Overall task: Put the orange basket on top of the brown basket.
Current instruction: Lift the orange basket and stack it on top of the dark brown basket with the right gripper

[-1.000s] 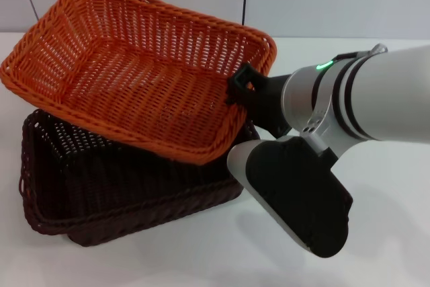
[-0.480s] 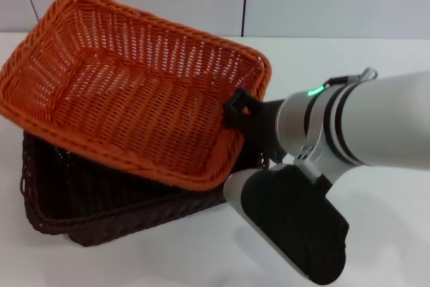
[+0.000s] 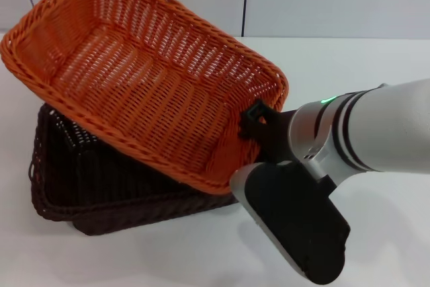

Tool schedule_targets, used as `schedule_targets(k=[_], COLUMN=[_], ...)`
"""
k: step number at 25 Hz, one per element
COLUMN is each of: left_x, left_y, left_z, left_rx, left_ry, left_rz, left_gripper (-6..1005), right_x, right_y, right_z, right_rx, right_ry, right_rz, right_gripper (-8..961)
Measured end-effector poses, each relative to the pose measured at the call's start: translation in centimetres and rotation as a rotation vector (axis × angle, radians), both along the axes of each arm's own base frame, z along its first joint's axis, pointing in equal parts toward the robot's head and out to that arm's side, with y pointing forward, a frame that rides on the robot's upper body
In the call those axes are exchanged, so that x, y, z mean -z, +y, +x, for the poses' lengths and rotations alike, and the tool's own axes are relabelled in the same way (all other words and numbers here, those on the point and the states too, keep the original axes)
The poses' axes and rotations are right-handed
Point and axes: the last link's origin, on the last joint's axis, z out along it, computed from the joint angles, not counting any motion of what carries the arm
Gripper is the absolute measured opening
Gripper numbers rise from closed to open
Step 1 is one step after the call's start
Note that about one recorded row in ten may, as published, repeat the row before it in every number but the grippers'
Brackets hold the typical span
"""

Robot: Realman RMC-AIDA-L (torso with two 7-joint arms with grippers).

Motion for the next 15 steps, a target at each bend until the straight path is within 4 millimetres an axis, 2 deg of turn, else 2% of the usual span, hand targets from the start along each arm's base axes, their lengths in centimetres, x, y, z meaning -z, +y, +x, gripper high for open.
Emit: schedule_targets(k=[4,7,12,15], left_x=[0.1,0.1,0.2,0.3], left_y=[0.1,0.2,0.5,0.7], left_z=[0.0,0.0,0.1,0.0], left_rx=[-0.002,-0.003,-0.006,-0.013], left_ry=[-0.003,-0.004,-0.010,-0.015], left_rz=[-0.007,-0.007,-0.017,-0.029], left_gripper=[791,791,791,791], right_x=[-0.5,-0.8,-1.3,-1.4], right_y=[-0.5,-1.3,-2.7,-3.7], right_z=[-0.7,-1.1,-1.8,-2.3], right_rx=[-0.008,-0.008,-0.009,-0.009], right_ry=[0.017,0.022,0.042,0.049], right_rz=[0.000,-0.008,-0.024,-0.042], right_gripper=[147,341,579,622])
